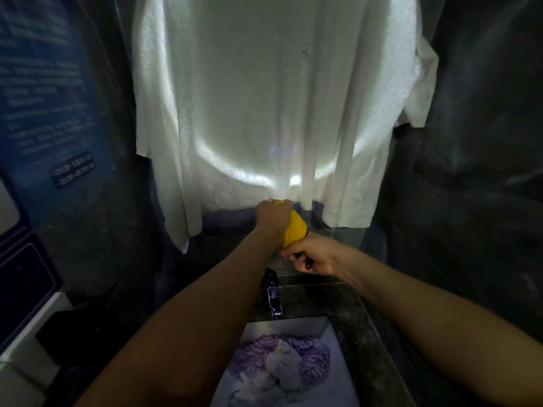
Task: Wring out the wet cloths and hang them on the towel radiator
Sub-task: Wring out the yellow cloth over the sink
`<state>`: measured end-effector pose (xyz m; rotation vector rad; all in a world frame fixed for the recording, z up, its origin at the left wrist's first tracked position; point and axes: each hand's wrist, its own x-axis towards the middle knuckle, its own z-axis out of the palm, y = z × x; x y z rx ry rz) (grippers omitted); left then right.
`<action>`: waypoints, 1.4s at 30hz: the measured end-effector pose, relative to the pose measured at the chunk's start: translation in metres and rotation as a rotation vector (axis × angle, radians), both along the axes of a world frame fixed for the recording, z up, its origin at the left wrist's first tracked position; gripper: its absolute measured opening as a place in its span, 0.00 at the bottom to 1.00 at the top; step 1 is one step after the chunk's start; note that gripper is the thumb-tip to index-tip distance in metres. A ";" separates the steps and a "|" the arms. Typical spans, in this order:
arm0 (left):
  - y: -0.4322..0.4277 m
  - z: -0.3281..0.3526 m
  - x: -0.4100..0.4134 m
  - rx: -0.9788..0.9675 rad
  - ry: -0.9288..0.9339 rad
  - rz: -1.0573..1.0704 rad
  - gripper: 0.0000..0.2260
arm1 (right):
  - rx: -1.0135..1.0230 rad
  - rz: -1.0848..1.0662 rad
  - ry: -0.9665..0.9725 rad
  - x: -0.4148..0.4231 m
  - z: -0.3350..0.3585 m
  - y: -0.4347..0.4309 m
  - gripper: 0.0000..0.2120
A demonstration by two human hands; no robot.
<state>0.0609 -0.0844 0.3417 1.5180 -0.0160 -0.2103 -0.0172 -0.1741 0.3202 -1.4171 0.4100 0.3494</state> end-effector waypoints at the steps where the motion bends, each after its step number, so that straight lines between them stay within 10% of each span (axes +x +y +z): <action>1: 0.001 0.000 0.001 -0.022 0.031 -0.013 0.06 | -0.011 0.009 0.015 0.002 -0.001 -0.001 0.09; 14: 0.002 -0.032 0.009 0.691 -0.340 0.012 0.14 | -1.294 0.208 -0.105 0.011 -0.016 0.025 0.11; 18: 0.004 -0.052 0.014 0.360 -0.045 -0.001 0.11 | -1.207 0.310 -0.010 0.012 -0.020 0.016 0.07; 21: 0.019 -0.045 0.011 -0.180 0.212 -0.264 0.23 | -0.571 0.285 0.131 0.011 0.000 -0.019 0.06; 28: 0.035 -0.006 -0.001 -0.581 -0.058 -0.570 0.21 | 0.110 0.593 0.251 0.014 0.030 -0.052 0.25; 42: 0.014 0.012 -0.002 -0.083 -0.148 -0.039 0.22 | -0.882 0.160 0.019 0.012 0.027 0.013 0.12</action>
